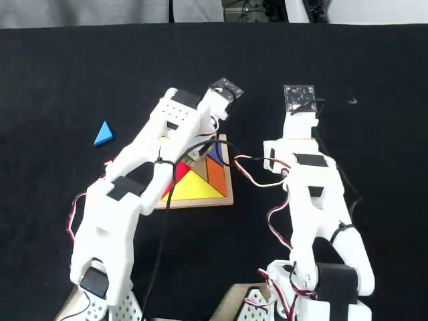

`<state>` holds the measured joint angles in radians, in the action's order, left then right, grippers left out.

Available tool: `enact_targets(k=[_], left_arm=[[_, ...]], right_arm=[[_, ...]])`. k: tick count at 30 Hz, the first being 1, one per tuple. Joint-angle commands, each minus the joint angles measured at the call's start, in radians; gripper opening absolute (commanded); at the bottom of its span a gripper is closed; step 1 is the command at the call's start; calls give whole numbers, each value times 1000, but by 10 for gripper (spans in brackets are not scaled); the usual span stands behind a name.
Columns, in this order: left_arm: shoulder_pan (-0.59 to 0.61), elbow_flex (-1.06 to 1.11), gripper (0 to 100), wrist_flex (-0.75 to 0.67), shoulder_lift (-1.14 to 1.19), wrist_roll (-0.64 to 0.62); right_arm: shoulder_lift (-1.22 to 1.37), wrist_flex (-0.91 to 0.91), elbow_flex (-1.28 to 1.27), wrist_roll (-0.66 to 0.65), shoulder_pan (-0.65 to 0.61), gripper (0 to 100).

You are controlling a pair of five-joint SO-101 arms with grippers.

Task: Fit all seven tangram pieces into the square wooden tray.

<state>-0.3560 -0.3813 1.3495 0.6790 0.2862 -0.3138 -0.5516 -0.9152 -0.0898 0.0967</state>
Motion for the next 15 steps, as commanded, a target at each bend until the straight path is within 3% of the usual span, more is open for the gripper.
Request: enact_targets(k=[1,15], left_arm=[[-16,-58,33,-8,-15,-28],[-18,-58,34,18,-15,-75]], right_arm=[[-2,20,19,-8,15,11],[-2,20,19,-8,15,11]])
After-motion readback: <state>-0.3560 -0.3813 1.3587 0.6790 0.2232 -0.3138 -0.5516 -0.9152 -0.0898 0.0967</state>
